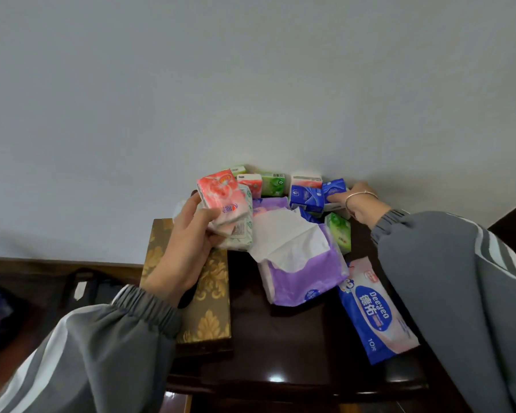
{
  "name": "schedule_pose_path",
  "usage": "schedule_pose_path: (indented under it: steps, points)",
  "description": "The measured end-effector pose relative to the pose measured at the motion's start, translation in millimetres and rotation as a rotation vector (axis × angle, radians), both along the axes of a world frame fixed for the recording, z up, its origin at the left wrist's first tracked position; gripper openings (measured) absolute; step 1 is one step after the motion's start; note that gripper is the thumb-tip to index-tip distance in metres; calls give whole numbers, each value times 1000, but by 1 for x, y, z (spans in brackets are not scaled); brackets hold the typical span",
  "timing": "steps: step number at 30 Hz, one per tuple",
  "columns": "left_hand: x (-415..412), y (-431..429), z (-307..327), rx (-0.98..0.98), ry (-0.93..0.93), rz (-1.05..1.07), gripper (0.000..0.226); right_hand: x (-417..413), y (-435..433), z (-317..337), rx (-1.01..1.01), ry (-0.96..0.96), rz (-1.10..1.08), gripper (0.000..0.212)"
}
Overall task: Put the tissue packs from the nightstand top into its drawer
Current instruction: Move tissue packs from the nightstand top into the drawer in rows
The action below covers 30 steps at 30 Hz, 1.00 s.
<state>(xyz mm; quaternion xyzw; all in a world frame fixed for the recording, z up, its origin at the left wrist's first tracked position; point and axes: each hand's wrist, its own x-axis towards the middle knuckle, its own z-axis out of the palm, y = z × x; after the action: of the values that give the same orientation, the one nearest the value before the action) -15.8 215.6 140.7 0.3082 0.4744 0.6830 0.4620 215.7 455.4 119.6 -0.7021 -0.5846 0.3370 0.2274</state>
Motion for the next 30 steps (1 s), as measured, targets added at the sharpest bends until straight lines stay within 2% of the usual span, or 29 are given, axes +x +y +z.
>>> schedule_pose_path:
  steps: [2, 4, 7, 10, 13, 15, 19, 22, 27, 30]
  points:
    - [1, 0, 1, -2, 9, -2, 35, 2, 0, 4, -35, 124, -29, 28]
    - [1, -1, 0, 5, 8, -8, 33, 6, 2, 13, 6, 265, -34, 36]
    - [-1, -1, -1, 7, 17, -24, 36, 9, 3, 37, 87, 360, 117, 43]
    - [-2, -1, -3, 3, 11, -28, 38, 3, 0, 51, -48, 203, 446, 43]
    - [-1, -2, -3, -2, -9, -19, 40, -15, -2, 47, -59, -200, 668, 41]
    - [-1, -2, -3, 4, -17, -18, 40, -25, 1, 45, -64, -377, 739, 43]
    - [-3, -1, -4, 15, -29, -18, 40, -30, 9, 44, -100, -504, 796, 40]
    - [-3, 0, -5, 24, -34, -27, 39, -28, 9, 45, -69, -518, 808, 39]
    - [-4, 1, -6, 23, -32, -30, 38, -26, 13, 47, -84, -518, 817, 66]
    - [-3, 1, -6, 34, -32, -21, 38, -27, 13, 47, -54, -574, 854, 63]
